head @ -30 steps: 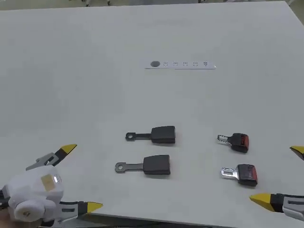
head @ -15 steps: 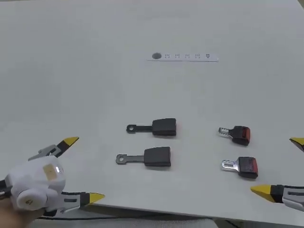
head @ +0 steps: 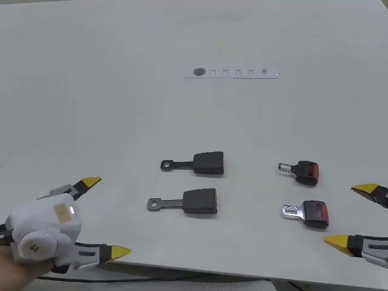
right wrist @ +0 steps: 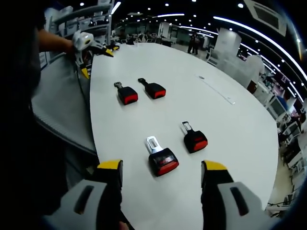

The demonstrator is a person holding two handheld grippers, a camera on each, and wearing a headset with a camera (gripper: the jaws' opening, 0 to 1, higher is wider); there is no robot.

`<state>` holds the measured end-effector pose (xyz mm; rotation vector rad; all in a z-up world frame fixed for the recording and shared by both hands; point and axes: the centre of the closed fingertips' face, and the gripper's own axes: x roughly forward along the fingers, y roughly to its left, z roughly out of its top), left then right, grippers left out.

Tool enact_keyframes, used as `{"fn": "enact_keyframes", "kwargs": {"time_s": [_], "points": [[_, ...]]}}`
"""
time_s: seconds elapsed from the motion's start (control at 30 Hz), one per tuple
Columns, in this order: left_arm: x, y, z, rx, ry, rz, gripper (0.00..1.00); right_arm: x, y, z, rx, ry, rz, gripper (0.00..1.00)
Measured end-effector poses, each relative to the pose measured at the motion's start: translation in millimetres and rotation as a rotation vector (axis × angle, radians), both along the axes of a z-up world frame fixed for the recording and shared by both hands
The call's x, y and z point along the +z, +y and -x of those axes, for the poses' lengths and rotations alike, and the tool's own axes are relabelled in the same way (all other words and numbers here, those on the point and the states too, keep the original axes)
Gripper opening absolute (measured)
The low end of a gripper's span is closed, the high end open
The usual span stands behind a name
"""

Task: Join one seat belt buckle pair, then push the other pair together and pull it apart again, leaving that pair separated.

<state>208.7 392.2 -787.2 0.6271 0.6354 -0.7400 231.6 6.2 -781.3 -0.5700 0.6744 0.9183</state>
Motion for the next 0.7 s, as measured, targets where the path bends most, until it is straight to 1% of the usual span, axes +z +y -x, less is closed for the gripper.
{"fn": "enact_keyframes", "kwargs": {"time_s": [0.07, 0.13, 0.2, 0.27, 0.3, 0.33, 0.4, 0.47, 0.5, 0.57, 0.63, 0.67, 0.7], "points": [[0.5, -4.5, -1.1, -0.013, 0.009, -0.006, 0.87, 0.1, 0.2, -0.8, 0.016, -0.005, 0.015, 0.66], [1.6, -9.0, -4.7, -0.031, 0.005, -0.022, 0.84, 0.4, 0.4, -2.0, 0.031, -0.011, 0.025, 0.66], [2.9, -16.0, -6.4, -0.057, 0.011, -0.029, 0.81, 0.6, 1.3, -2.6, 0.046, -0.007, 0.028, 0.65], [3.0, -21.8, -10.0, -0.089, 0.005, -0.05, 0.8, 0.6, 2.2, -3.0, 0.064, -0.008, 0.032, 0.64], [1.8, -23.5, -13.3, -0.103, 0.0, -0.076, 0.8, -0.5, 2.7, -3.1, 0.074, -0.002, 0.034, 0.62], [0.3, -25.4, -15.7, -0.109, 0.001, -0.089, 0.8, -1.1, 2.8, -4.1, 0.077, -0.002, 0.037, 0.62], [-1.8, -34.3, -20.4, -0.129, 0.004, -0.084, 0.79, -3.1, 3.4, -5.6, 0.091, 0.0, 0.043, 0.6], [-2.4, -44.9, -24.5, -0.136, 0.019, -0.061, 0.76, -5.6, 3.8, -6.9, 0.101, 0.009, 0.045, 0.58], [-2.7, -49.2, -25.7, -0.144, 0.022, -0.057, 0.74, -6.2, 4.8, -7.1, 0.107, 0.014, 0.041, 0.58], [-7.0, -60.1, -24.8, -0.173, 0.059, -0.046, 0.68, -9.6, 6.7, -6.2, 0.131, 0.025, 0.049, 0.57], [-10.5, -68.2, -27.6, -0.196, 0.063, -0.057, 0.64, -12.4, 7.9, -6.5, 0.145, 0.03, 0.06, 0.56], [-12.8, -74.5, -27.8, -0.203, 0.081, -0.046, 0.62, -14.3, 6.4, -7.3, 0.153, 0.033, 0.06, 0.55], [-15.4, -77.3, -28.1, -0.207, 0.091, -0.039, 0.62, -15.0, 6.3, -7.7, 0.155, 0.034, 0.06, 0.53]]}}
